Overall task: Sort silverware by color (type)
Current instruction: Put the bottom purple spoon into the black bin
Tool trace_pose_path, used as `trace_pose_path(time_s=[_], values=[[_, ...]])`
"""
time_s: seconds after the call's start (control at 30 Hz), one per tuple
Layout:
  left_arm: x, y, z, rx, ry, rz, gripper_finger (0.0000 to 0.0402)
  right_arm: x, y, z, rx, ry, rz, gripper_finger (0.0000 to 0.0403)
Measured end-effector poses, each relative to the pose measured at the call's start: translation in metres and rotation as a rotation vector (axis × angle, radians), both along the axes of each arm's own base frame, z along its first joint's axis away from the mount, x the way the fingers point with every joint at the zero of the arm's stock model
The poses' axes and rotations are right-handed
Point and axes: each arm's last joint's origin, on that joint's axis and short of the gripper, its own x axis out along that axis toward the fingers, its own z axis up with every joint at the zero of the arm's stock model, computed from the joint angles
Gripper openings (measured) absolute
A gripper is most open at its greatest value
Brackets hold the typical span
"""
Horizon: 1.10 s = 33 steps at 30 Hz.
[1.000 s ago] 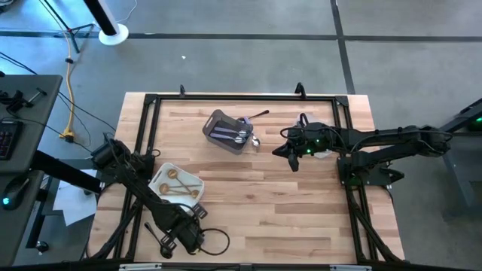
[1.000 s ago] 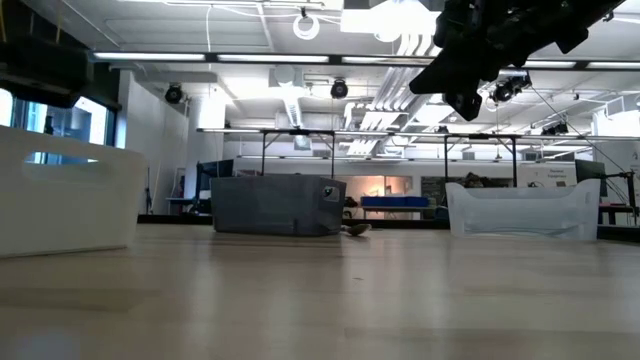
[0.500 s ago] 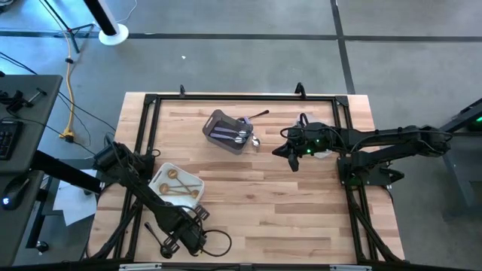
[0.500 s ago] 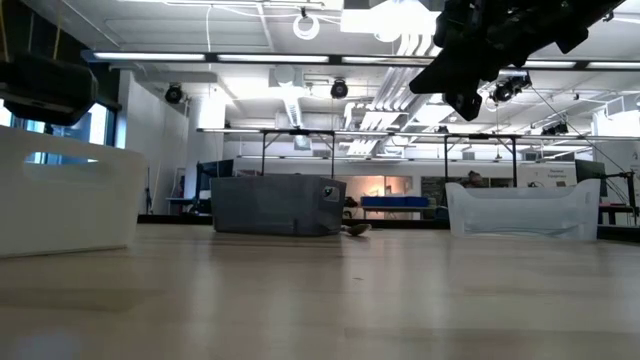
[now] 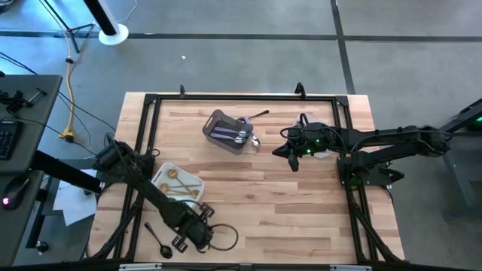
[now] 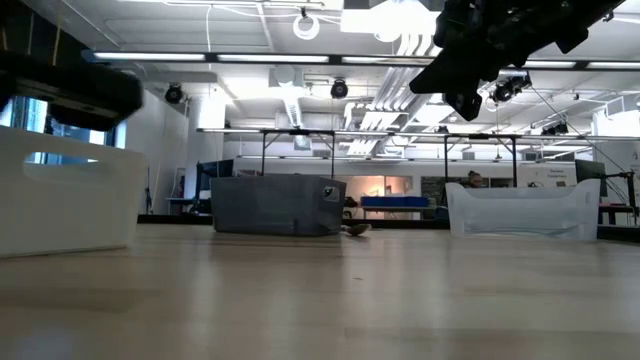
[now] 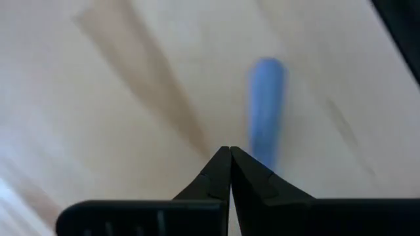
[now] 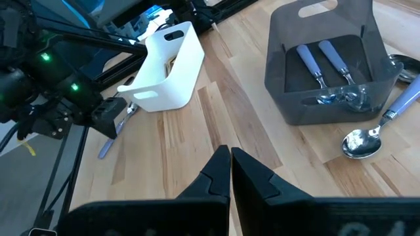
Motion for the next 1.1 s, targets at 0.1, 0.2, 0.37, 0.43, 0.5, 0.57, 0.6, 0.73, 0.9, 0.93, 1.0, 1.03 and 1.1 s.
trace_pose_path(time_s=[0.1,0.2,0.37,0.43,0.5,0.57,0.6,0.73,0.9,0.93,1.0,1.03,1.1], values=[[0.009,0.009,0.0,-0.005,-0.009,0.04,0.0,0.0,0.0,0.0,0.0,0.0,0.0,0.0],[0.016,0.019,0.001,-0.003,-0.008,0.075,0.0,0.0,0.0,0.0,0.0,0.0,0.0,0.0],[0.017,0.025,0.019,0.0,-0.016,0.07,0.0,0.0,0.0,0.0,-0.007,0.002,0.003,0.0],[0.011,0.021,0.023,0.004,-0.01,0.053,0.0,0.0,0.0,0.0,-0.015,0.004,0.007,0.0],[0.003,0.017,0.023,0.02,0.02,0.05,0.0,0.0,0.0,-0.001,-0.017,0.008,0.007,0.0],[-0.006,0.012,0.023,0.038,0.05,0.051,0.0,0.0,0.0,-0.001,-0.022,0.008,0.009,0.0],[-0.01,0.008,0.023,0.043,0.058,0.045,0.0001,0.0,0.0,-0.001,-0.025,0.01,0.007,0.0],[-0.024,-0.006,0.023,0.051,0.055,-0.014,0.0001,-0.001,0.0,-0.001,-0.024,0.015,0.007,0.0],[-0.034,-0.015,0.019,0.065,0.035,-0.044,0.0011,-0.001,0.0,-0.002,-0.037,0.019,0.003,0.0],[-0.035,-0.015,0.016,0.065,0.033,-0.045,0.0015,-0.001,0.0,-0.002,-0.04,0.019,0.0,0.0],[-0.036,-0.014,0.012,0.061,0.027,-0.046,0.0027,-0.001,-0.001,-0.002,-0.045,0.02,-0.016,0.0],[-0.037,-0.013,0.01,0.061,0.027,-0.045,0.0033,-0.001,-0.001,-0.002,-0.047,0.021,-0.019,0.0],[-0.039,-0.011,0.006,0.067,0.035,-0.05,0.0046,-0.001,-0.001,-0.002,-0.047,0.02,-0.021,0.0]])
